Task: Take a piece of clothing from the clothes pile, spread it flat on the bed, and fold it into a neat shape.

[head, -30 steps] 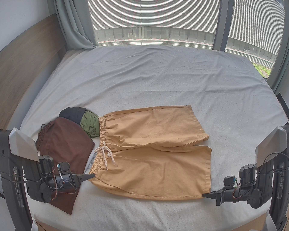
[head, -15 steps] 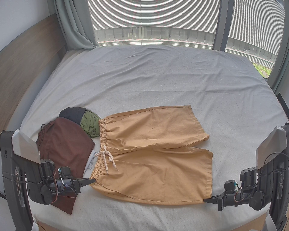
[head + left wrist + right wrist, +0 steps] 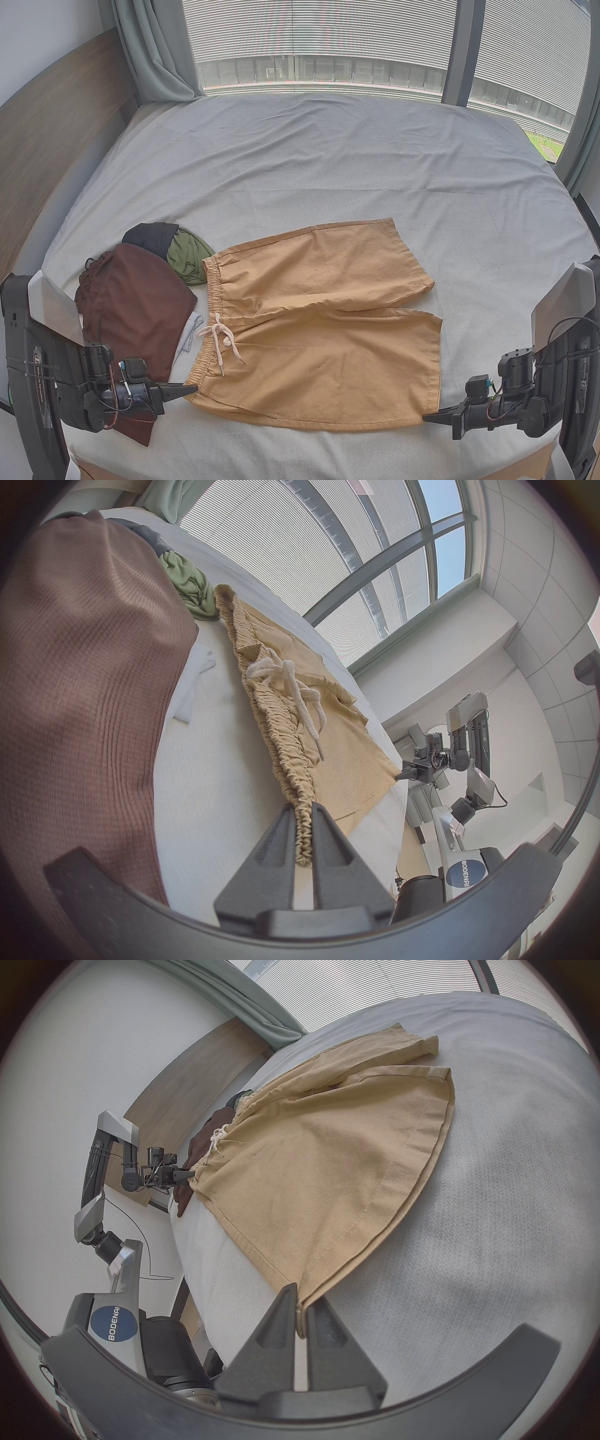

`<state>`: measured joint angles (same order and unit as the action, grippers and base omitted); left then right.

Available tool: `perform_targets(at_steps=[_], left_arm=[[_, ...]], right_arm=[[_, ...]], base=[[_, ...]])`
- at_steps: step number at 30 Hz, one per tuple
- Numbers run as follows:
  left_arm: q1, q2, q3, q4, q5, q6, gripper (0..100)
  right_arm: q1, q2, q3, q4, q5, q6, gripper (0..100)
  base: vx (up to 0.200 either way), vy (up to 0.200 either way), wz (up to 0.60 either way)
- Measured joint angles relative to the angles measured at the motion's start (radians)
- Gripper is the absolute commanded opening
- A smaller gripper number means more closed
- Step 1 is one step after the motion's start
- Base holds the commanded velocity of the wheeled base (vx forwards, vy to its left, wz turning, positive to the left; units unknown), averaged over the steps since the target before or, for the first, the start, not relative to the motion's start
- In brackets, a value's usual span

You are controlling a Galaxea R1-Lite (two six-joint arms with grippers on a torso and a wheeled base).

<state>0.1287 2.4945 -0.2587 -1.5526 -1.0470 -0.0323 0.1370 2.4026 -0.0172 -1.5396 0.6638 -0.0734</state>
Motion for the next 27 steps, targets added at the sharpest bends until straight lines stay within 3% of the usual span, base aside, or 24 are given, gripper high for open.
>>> perform_targets(at_steps=[17,22,27], left_arm=[[0.022,0.013,0.059,0.001,-0.014,0.080,0],[0.008,0.006,0.023,0.002,-0.014,0.046,0],[-0.020,-0.043,-0.010,0.002,-0.015,-0.054,0]], right_arm=[[-0.007,-0.001,0.000,0.001,0.006,-0.015,0],[-0.007,-0.010,0.000,-0.001,0.042,-0.012,0],[-0.010,-0.045,-0.007,-0.001,0.061,0.009,0]], base=[[0.000,0.000,0.00],[0.000,0.000,0.00],[0.000,0.000,0.00]])
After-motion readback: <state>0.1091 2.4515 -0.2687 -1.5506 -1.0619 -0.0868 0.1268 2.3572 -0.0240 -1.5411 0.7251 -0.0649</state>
